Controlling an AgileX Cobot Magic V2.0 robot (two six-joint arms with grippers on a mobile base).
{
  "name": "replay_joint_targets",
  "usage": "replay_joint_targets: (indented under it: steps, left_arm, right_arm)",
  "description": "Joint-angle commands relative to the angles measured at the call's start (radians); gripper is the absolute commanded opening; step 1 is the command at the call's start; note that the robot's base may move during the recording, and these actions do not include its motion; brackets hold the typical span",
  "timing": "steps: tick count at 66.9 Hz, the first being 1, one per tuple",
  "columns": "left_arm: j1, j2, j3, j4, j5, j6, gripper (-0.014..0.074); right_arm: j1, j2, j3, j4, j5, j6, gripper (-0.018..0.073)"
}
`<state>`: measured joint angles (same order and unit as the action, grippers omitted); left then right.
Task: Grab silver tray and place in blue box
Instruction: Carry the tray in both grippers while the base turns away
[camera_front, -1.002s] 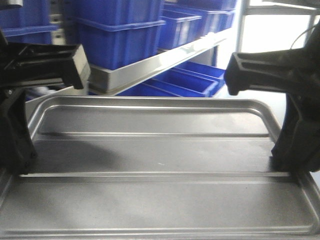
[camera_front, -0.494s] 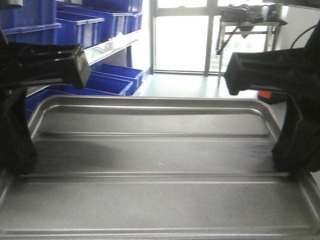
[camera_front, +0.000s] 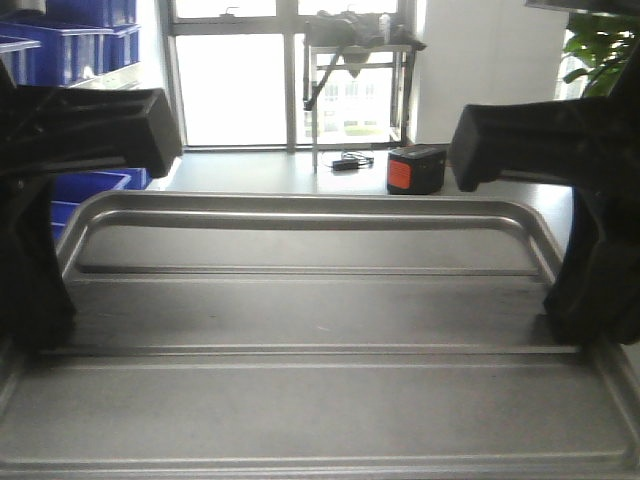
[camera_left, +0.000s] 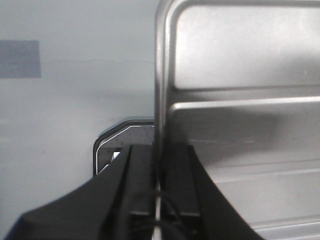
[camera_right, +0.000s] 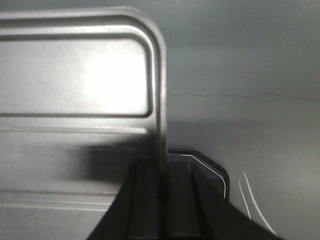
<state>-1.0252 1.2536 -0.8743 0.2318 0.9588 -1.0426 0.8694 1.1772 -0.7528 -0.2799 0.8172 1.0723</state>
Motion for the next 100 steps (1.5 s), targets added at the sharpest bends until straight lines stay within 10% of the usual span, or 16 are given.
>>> replay_joint_targets:
  steps: [1, 100]
  left_arm:
    - [-0.007, -0.027, -0.025, 0.022, 0.010, -0.011, -0.0014]
    - [-0.007, -0.027, -0.025, 0.022, 0.010, -0.011, -0.0014]
  right_arm:
    - [-0.003, -0.025, -0.026, -0.047, -0.003, 0.000, 0.0060]
    - [-0.003, -0.025, -0.026, -0.047, -0.003, 0.000, 0.0060]
